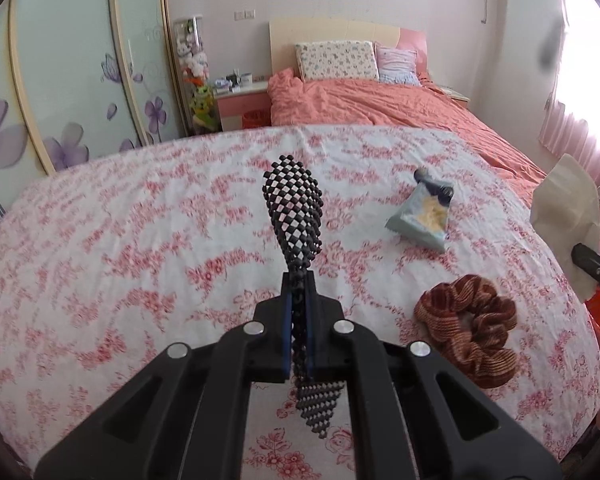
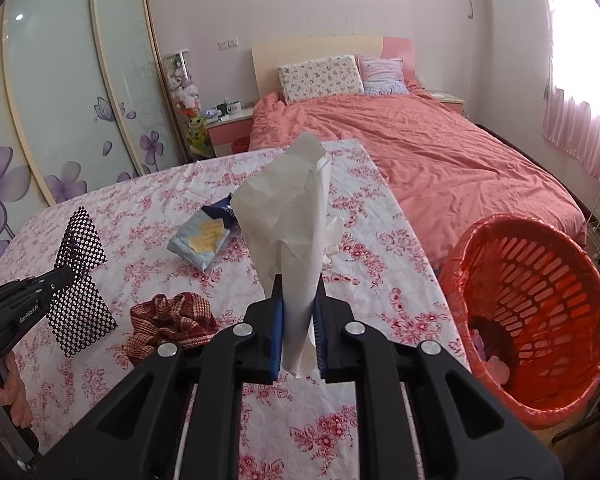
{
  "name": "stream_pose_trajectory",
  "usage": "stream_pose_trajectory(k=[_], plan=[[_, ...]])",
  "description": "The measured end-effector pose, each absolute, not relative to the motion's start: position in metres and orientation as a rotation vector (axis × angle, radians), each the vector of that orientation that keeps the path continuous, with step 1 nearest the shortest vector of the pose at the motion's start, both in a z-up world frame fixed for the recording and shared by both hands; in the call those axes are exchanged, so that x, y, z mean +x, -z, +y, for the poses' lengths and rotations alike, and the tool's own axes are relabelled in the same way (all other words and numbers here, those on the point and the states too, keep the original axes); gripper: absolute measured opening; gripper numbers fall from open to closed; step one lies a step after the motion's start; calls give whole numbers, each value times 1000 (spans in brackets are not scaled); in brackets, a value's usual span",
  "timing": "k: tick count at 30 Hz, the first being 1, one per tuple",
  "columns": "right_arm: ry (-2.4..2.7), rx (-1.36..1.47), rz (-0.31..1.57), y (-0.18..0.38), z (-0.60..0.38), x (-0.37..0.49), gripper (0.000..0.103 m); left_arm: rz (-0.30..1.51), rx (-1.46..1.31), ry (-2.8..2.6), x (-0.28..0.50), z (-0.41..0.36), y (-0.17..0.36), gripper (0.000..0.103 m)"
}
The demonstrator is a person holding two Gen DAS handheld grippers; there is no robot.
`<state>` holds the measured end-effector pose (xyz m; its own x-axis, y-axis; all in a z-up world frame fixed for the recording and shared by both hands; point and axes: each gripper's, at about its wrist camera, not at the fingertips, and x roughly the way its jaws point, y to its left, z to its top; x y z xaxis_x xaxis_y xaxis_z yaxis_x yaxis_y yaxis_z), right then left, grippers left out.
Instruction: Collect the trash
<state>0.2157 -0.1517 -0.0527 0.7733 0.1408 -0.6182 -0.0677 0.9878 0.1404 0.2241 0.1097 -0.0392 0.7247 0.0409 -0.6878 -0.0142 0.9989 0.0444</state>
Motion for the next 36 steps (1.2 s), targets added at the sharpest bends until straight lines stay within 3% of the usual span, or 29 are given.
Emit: stream_pose_trajectory(k=[19,36], plan=[[-50,134,577,18,-186,174,13,652,131,26,198,30,-17,6],[51,192,544,15,-249,154,13,611,184,184,192,-67,-34,6]])
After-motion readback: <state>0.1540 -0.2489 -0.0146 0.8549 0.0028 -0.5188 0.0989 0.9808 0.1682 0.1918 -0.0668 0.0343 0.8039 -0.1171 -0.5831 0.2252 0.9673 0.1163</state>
